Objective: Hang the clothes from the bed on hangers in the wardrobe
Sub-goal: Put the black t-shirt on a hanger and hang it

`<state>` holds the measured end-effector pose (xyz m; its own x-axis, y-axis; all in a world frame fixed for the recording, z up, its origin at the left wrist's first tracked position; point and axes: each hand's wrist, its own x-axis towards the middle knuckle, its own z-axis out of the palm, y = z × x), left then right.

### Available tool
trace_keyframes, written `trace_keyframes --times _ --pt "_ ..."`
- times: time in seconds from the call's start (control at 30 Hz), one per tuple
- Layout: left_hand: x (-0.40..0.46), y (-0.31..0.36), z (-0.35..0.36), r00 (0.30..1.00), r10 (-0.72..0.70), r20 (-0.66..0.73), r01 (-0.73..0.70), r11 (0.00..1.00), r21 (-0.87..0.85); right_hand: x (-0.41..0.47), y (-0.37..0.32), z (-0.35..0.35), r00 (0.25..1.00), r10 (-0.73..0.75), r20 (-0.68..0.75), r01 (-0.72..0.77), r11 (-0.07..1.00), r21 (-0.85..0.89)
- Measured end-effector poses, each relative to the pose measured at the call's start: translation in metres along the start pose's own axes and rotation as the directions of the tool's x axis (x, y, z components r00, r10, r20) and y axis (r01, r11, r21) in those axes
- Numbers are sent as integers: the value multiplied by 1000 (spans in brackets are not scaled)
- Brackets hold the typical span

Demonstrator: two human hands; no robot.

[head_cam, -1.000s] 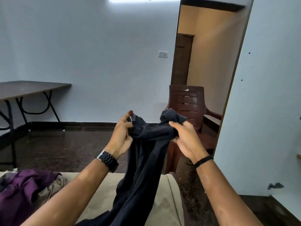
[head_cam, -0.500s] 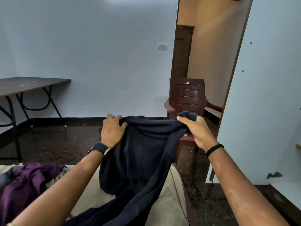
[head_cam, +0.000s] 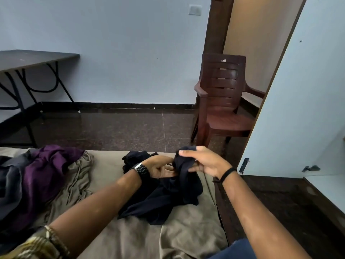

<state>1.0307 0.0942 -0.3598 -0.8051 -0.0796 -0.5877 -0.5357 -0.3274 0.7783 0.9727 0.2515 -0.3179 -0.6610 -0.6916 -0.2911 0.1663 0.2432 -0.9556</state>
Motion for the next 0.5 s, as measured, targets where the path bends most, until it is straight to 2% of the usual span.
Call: trace_keyframes --times 0.1,0.17,0.27,0.33,0.37,0.4,0.47,0.5 --pt "-1 -1 -3 985 92 -146 -98 995 -36 -5 21 4 973 68 222 -55 996 -65" --pt "-7 4 -6 972 143 -187 -157 986 -60 -7 30 7 938 140 317 -112 988 -103" --pt "-13 9 -13 954 194 -227 -219 972 -89 -11 36 11 838 310 449 -187 936 -297" --pt "-13 16 -18 933 249 -260 -277 958 -76 -10 34 15 783 407 471 -165 865 -473" --pt "-15 21 -19 926 281 -254 -304 951 -58 -9 31 16 801 410 436 -139 836 -530" --pt "-20 27 -20 917 326 -230 -337 941 -10 -6 25 18 862 348 369 -95 825 -557" --pt "-30 40 -23 891 438 -117 -422 896 136 1 9 18 993 32 117 40 822 -568" --pt "-35 48 -24 877 478 -52 -459 864 206 3 -1 16 983 -178 -40 123 809 -575"
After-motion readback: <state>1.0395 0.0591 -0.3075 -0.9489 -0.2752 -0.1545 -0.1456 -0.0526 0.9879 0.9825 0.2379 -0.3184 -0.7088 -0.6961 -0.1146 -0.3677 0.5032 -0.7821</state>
